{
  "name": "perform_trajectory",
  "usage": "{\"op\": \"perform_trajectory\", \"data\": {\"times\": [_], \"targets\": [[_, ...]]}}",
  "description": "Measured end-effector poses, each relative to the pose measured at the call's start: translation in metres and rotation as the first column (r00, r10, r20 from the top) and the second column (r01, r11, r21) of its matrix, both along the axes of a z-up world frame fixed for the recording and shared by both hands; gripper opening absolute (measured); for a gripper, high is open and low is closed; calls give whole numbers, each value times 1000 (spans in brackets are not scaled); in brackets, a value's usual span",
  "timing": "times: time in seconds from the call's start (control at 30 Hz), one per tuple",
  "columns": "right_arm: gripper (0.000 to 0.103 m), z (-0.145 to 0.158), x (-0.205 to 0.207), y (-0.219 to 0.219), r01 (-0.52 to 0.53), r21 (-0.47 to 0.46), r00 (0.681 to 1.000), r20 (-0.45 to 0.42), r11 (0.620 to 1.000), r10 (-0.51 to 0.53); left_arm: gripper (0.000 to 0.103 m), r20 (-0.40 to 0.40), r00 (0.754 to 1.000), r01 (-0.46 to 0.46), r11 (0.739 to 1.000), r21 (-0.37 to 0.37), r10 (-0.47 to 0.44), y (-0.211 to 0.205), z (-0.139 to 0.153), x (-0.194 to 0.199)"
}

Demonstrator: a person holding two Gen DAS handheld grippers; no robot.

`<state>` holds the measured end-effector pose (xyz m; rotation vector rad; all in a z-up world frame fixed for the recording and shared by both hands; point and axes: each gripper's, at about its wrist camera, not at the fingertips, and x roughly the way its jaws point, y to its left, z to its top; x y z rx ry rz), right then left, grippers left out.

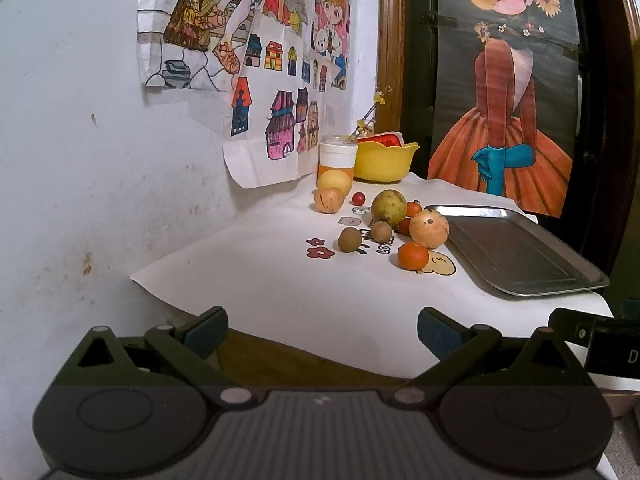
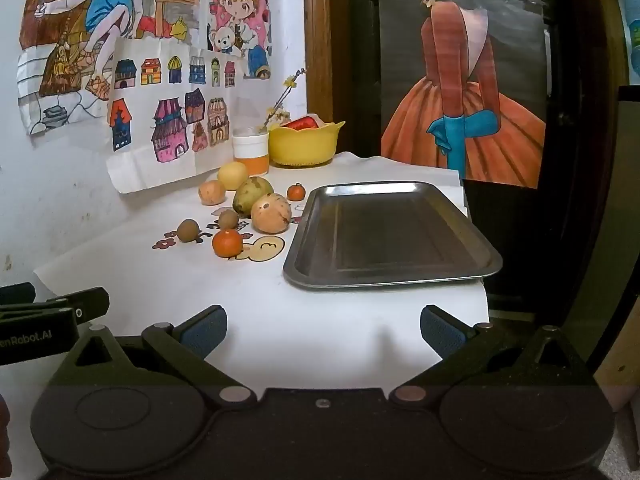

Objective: Organize fruits

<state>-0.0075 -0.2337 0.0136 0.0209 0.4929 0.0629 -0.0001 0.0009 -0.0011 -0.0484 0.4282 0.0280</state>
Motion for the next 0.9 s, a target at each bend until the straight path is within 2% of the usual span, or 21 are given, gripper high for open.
{"op": "perform_trajectory", "data": {"times": [0.9], "targets": [[102,-3,1,2,-7,-1,1000,-10,1000,7,103,-5,1000,-8,1000,-3,8,-3,-5,-1]]}}
